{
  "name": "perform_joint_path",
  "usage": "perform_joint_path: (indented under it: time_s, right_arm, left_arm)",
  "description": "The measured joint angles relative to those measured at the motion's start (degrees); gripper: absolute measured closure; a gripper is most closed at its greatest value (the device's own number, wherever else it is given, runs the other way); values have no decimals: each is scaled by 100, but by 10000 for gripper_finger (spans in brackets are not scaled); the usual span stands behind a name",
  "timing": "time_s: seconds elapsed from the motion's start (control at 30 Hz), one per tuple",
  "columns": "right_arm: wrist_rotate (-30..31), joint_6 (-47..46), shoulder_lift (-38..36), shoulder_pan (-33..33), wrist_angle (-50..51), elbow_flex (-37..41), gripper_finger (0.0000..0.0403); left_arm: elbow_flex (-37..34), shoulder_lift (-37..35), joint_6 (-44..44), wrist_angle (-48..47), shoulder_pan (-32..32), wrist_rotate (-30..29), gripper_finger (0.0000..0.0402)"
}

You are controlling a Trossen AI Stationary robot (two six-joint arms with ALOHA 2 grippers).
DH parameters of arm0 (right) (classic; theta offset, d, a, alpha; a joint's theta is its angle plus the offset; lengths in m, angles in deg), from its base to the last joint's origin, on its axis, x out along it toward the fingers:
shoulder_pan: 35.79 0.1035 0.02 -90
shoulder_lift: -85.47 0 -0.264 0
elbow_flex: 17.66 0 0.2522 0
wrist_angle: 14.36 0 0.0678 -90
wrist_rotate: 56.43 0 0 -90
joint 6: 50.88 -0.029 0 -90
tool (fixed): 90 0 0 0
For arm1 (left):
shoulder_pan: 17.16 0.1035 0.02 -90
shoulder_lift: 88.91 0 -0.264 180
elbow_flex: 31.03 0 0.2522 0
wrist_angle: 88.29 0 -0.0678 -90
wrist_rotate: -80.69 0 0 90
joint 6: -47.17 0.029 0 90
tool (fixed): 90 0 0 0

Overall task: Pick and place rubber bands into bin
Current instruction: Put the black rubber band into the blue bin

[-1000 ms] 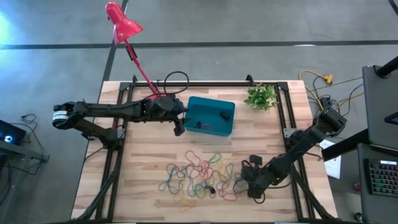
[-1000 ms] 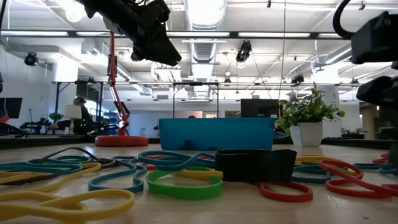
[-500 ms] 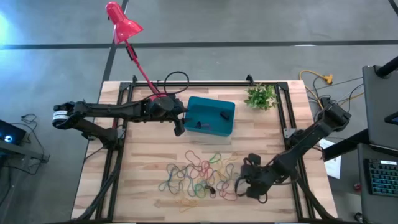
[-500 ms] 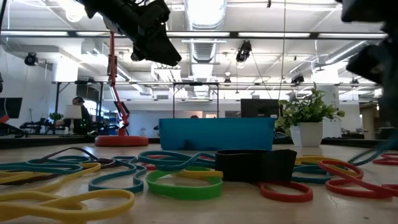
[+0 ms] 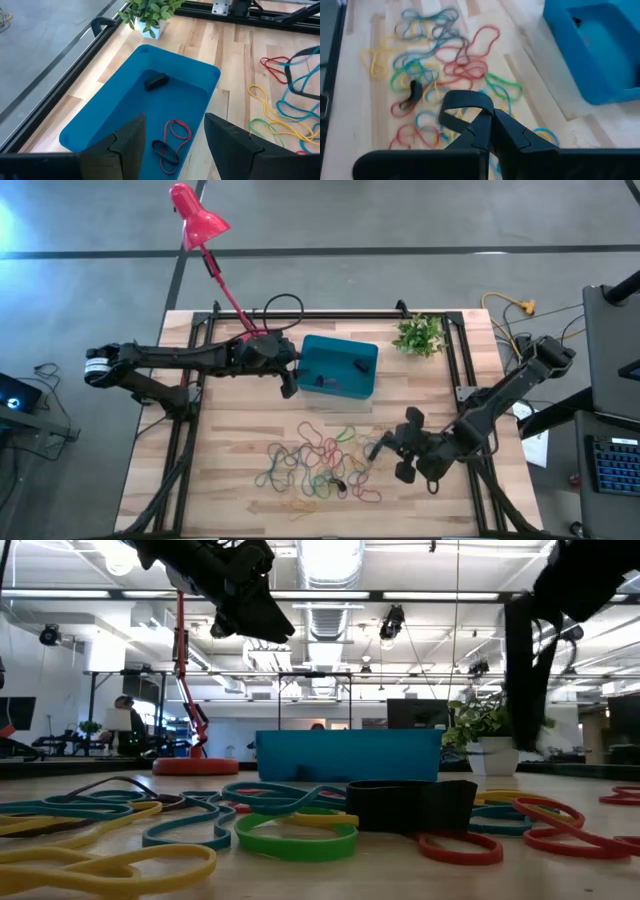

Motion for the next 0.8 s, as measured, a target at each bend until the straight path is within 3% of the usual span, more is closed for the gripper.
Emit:
perform_joint_path:
  time_s: [0.13,0.8]
  right_arm:
    - [-818,-117,212,-187,454,4,395]
    - [-1086,-302,601,-316,670,138,394]
  left_arm:
    - [-28,0,0,1,2,0,217]
    - [-36,0,-4,32,4,4,217]
